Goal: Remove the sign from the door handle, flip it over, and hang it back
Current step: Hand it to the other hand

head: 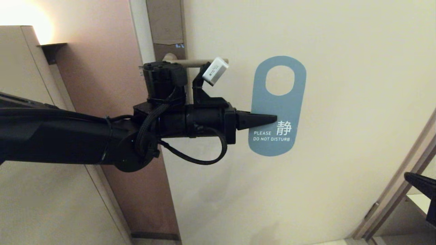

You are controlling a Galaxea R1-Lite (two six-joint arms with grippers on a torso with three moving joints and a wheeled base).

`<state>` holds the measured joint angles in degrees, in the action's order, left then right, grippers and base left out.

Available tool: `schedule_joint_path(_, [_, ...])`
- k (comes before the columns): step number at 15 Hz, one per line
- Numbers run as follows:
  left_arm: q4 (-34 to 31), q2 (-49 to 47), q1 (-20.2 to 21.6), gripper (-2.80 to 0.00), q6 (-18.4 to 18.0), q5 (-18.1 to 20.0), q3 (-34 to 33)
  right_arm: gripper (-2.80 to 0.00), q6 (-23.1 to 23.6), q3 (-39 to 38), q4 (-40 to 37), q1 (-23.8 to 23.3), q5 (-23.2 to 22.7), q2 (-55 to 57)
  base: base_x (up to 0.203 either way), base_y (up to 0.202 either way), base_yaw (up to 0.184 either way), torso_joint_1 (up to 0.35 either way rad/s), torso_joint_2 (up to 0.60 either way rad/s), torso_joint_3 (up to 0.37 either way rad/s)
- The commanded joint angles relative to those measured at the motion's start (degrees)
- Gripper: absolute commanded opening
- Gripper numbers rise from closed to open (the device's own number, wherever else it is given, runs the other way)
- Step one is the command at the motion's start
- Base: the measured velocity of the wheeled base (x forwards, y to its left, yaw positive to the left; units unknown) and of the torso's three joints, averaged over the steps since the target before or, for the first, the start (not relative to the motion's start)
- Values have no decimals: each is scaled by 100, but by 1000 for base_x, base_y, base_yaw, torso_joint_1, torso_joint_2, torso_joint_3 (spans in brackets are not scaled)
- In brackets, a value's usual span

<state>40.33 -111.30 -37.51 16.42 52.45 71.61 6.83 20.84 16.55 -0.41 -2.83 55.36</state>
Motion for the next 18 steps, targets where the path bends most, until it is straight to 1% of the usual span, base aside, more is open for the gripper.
schedule_joint_path(1, [133, -77, 2, -280, 39, 28, 2, -280, 35, 236, 220, 6, -202, 467, 0, 0, 0, 0, 0, 0])
schedule_joint_path(3, [282, -106, 3, -280, 194, 28, 2, -280, 134, 484, 276, 17, -709, 569, 0, 0, 0, 0, 0, 0])
schedule_joint_path(6, [335, -175, -5, -280, 213, 32, 2, -280, 383, 702, 279, 30, -1538, 634, 0, 0, 0, 0, 0, 0])
schedule_joint_path(8, [335, -208, -36, -280, 213, 28, 2, -280, 458, 812, 279, 32, -2273, 651, 0, 0, 0, 0, 0, 0])
schedule_joint_path(10, [335, -230, -92, -280, 213, 31, 21, -280, 480, 944, 283, 44, -2677, 869, 0, 0, 0, 0, 0, 0])
schedule_joint_path(12, [489, -305, -175, -280, 257, 32, 52, -280, 473, 1226, 294, 92, -2877, 1167, 0, 0, 0, 0, 0, 0])
schedule_joint_path(13, [620, -336, -233, -280, 370, 29, 69, -280, 468, 1332, 296, 194, -2917, 1297, 0, 0, 0, 0, 0, 0])
schedule_joint_path(15, [1013, -393, -325, -280, 739, 22, 130, -280, 470, 1490, 296, 488, -2929, 1472, 0, 0, 0, 0, 0, 0])
schedule_joint_path(16, [1207, -443, -335, -280, 866, 23, 154, -280, 476, 1530, 296, 637, -2932, 1534, 0, 0, 0, 0, 0, 0])
schedule_joint_path(18, [1416, -489, -336, -280, 1021, 27, 178, -280, 486, 1572, 296, 815, -2925, 1627, 0, 0, 0, 0, 0, 0])
